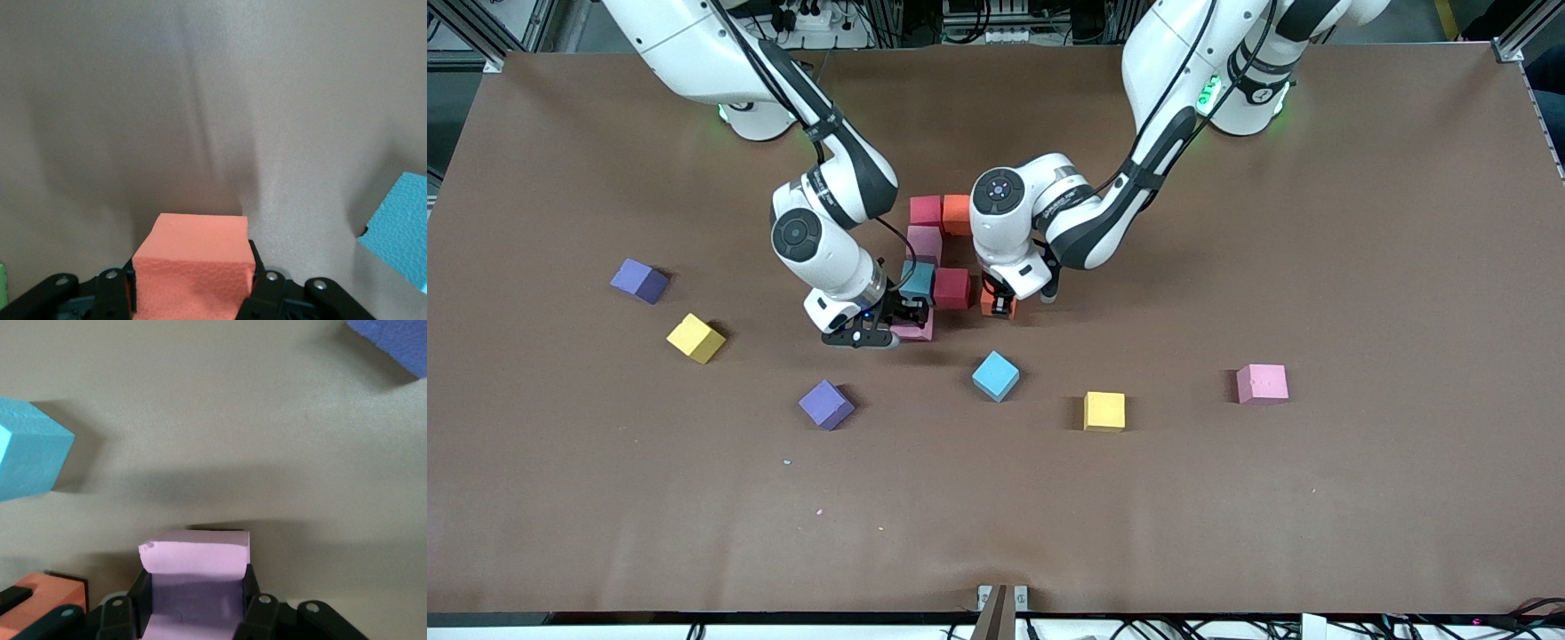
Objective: Arrange 11 blocks into digit 3
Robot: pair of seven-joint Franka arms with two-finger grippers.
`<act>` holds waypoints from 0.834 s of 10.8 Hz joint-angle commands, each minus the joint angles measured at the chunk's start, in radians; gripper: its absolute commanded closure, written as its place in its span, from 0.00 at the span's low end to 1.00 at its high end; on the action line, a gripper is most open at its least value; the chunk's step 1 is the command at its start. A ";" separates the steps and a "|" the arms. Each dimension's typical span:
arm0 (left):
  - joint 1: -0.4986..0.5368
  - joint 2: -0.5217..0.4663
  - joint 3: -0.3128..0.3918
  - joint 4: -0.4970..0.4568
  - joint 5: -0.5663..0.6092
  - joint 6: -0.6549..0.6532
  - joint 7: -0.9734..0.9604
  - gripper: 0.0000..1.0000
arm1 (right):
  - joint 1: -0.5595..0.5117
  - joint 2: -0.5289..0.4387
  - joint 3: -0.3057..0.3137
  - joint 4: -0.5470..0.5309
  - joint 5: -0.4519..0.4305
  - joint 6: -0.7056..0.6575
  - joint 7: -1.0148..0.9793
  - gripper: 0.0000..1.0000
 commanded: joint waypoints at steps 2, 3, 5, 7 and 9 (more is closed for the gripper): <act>-0.014 0.021 0.004 0.046 -0.020 -0.010 -0.076 1.00 | 0.005 -0.054 0.000 -0.054 0.011 0.010 0.017 0.90; -0.014 0.022 0.004 0.049 -0.021 -0.007 -0.099 1.00 | 0.005 -0.054 0.000 -0.054 0.011 0.010 0.017 0.90; -0.029 0.025 0.004 0.049 -0.021 0.005 -0.131 0.99 | 0.005 -0.054 0.000 -0.054 0.010 0.016 0.021 0.90; -0.037 0.039 0.004 0.049 -0.020 0.013 -0.142 0.99 | 0.015 -0.048 -0.004 -0.053 0.008 0.038 0.043 0.90; -0.046 0.051 0.004 0.055 -0.020 0.019 -0.142 0.98 | 0.015 -0.045 -0.004 -0.054 0.005 0.042 0.043 0.90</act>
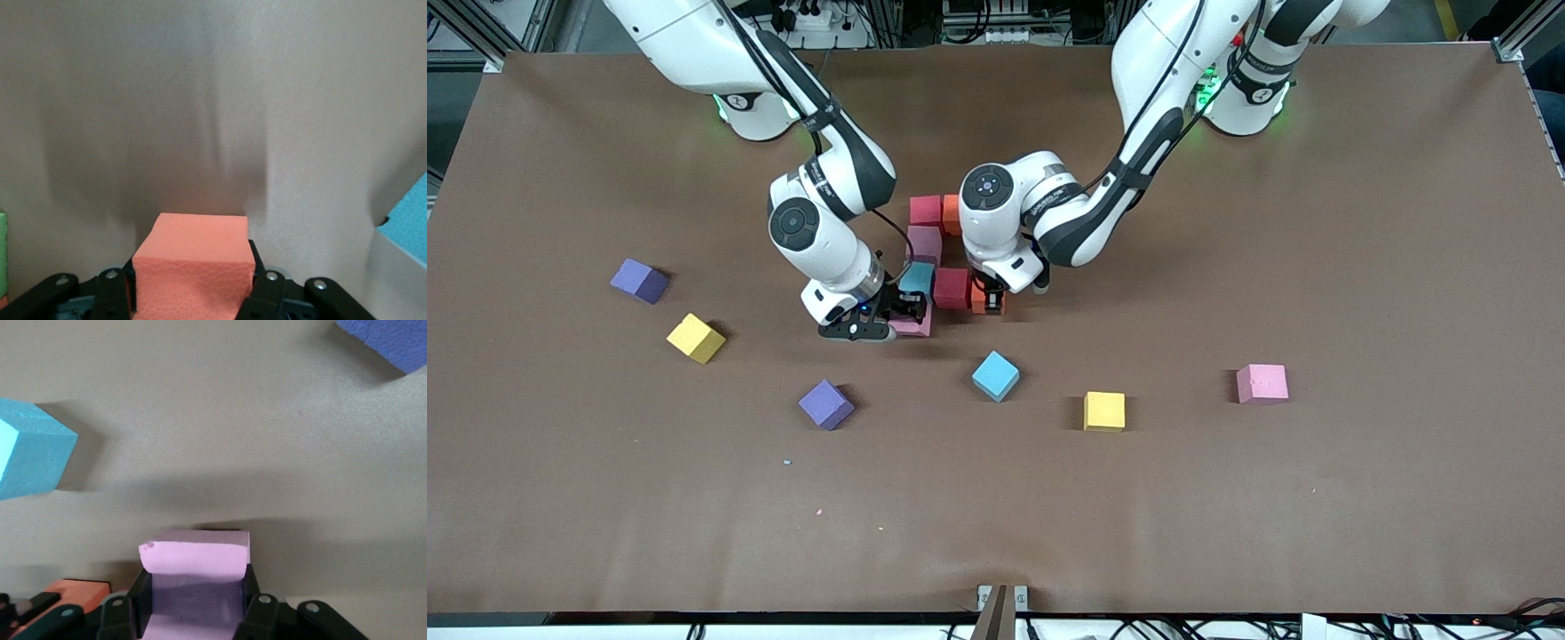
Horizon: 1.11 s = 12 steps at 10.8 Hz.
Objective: Arrange 11 blocks into digit 3
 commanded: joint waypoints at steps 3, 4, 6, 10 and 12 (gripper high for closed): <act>-0.013 0.028 0.007 0.027 -0.013 0.015 -0.007 0.97 | 0.013 -0.009 -0.005 -0.027 0.000 0.036 0.022 0.90; -0.013 0.028 0.007 0.026 -0.005 0.015 -0.001 0.86 | 0.013 -0.004 -0.005 -0.027 0.000 0.039 0.024 0.90; -0.017 0.025 0.007 0.026 -0.001 0.015 -0.001 0.00 | 0.022 0.011 -0.008 -0.029 0.000 0.058 0.024 0.90; -0.016 -0.055 0.005 0.026 -0.002 -0.049 0.003 0.00 | 0.032 0.011 -0.016 -0.044 -0.001 0.065 0.024 0.88; -0.011 -0.113 0.005 0.026 -0.013 -0.108 0.004 0.00 | 0.035 0.011 -0.016 -0.050 -0.001 0.073 0.024 0.82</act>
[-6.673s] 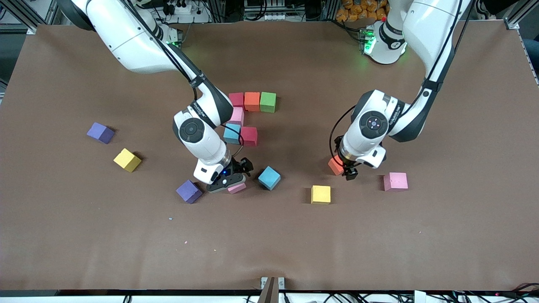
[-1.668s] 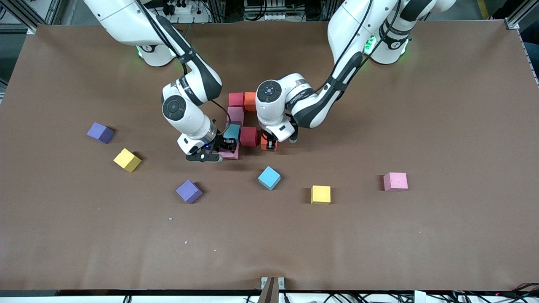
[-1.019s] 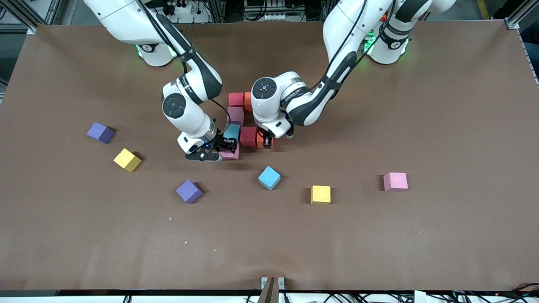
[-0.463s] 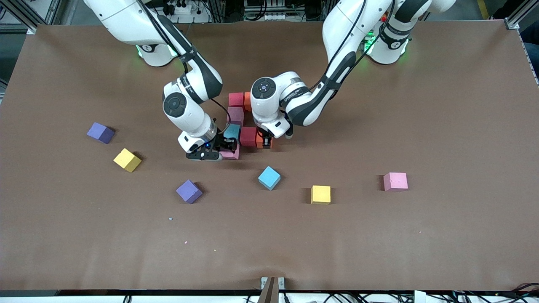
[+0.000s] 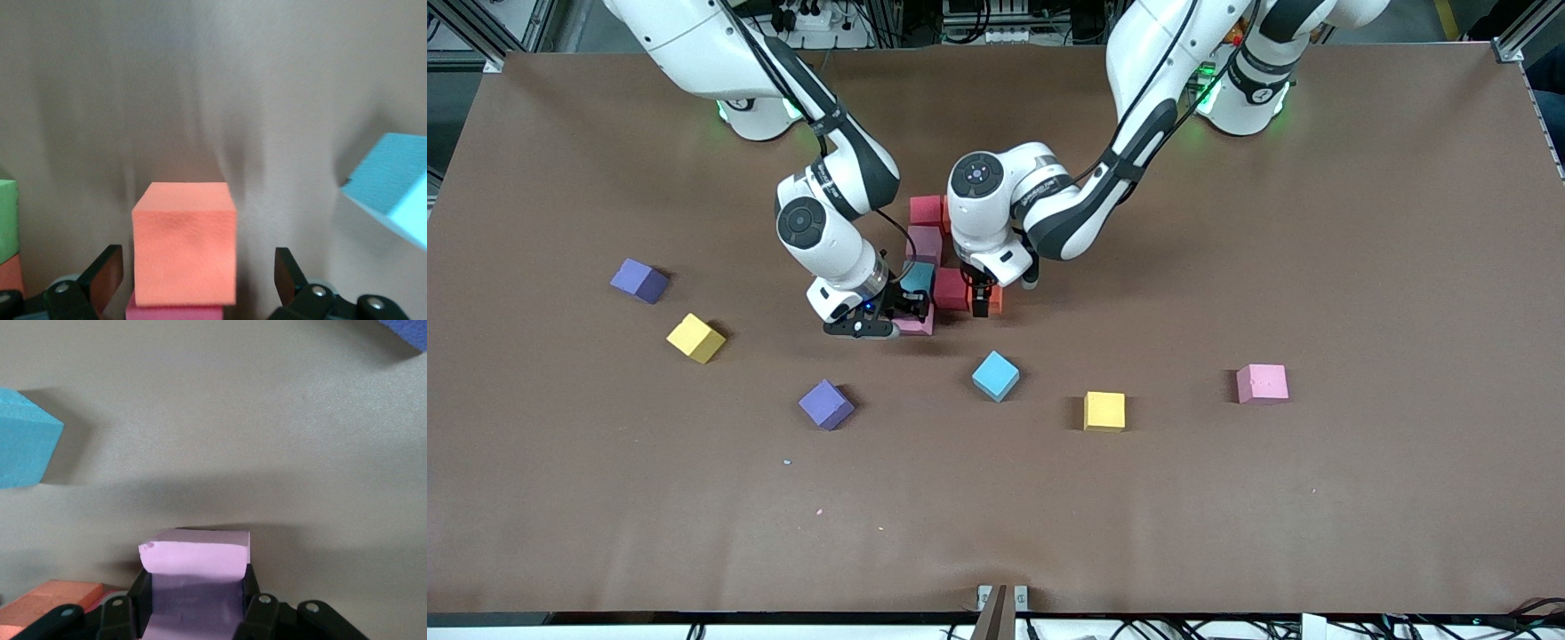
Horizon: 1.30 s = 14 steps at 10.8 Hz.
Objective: Arrange 11 blocks into digit 3
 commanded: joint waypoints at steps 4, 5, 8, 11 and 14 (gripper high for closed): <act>0.080 -0.156 0.006 -0.018 -0.013 -0.135 0.100 0.00 | 0.025 -0.009 -0.012 -0.027 0.001 0.019 0.022 0.21; 0.120 -0.170 0.004 -0.019 -0.015 -0.140 0.150 0.00 | 0.023 -0.009 -0.014 -0.027 0.001 0.018 0.021 0.00; 0.232 -0.187 0.003 -0.021 -0.016 -0.156 0.293 0.00 | 0.023 -0.012 -0.023 -0.024 -0.001 0.016 0.019 0.00; 0.306 -0.178 0.001 -0.016 -0.080 -0.154 0.414 0.00 | 0.023 -0.024 -0.025 -0.015 0.001 0.004 0.019 0.00; 0.343 -0.164 0.006 -0.016 -0.081 -0.142 0.434 0.00 | 0.011 -0.055 -0.025 0.027 0.001 -0.071 0.019 0.00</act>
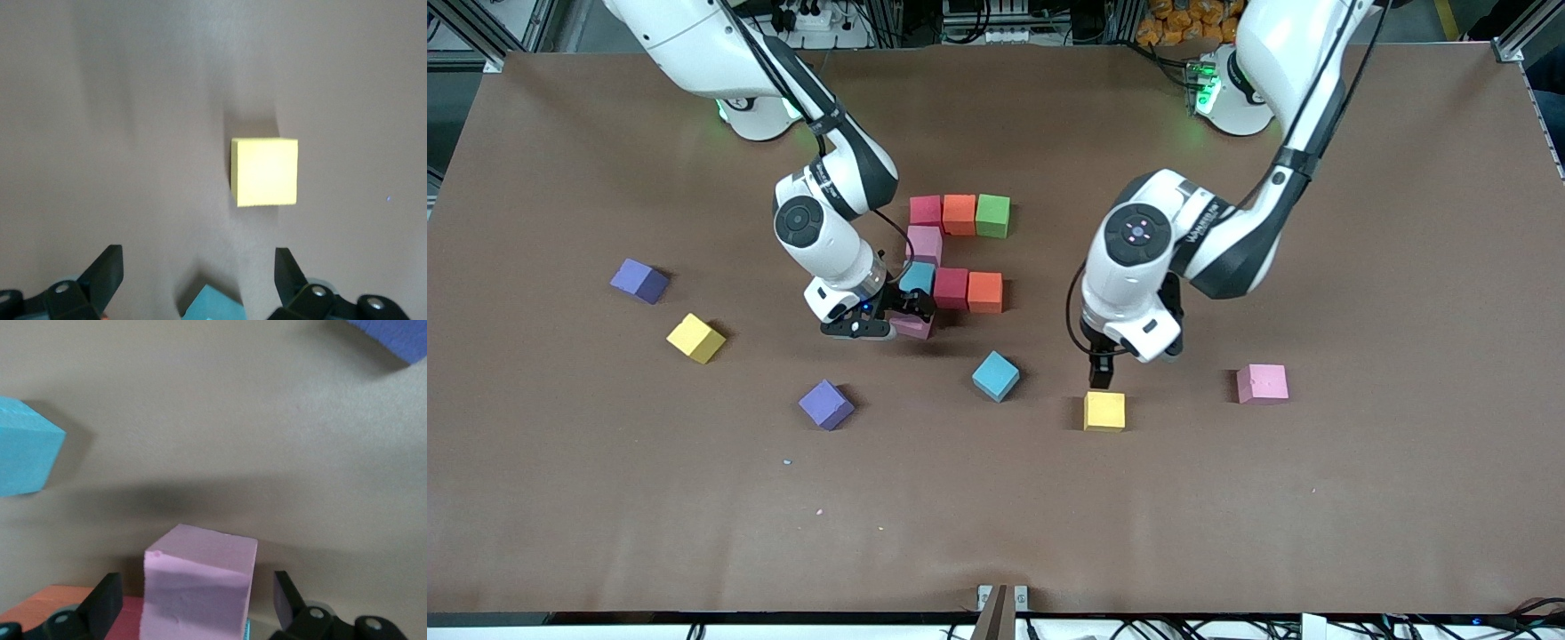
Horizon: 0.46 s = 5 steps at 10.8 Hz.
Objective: Arrange 11 blocks into digit 3
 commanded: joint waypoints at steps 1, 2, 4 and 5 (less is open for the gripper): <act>0.018 -0.002 -0.005 -0.010 -0.017 -0.001 0.022 0.00 | -0.004 -0.051 -0.011 0.038 0.001 -0.088 0.018 0.00; 0.017 0.001 -0.005 -0.010 -0.014 -0.001 0.022 0.00 | -0.023 -0.055 -0.011 0.055 0.001 -0.097 0.015 0.00; 0.014 0.001 -0.003 -0.010 -0.011 -0.001 0.024 0.00 | -0.052 -0.054 -0.016 0.075 -0.002 -0.097 0.008 0.00; 0.017 0.001 -0.003 -0.010 -0.011 -0.001 0.024 0.00 | -0.057 -0.052 -0.045 0.084 -0.003 -0.097 0.005 0.00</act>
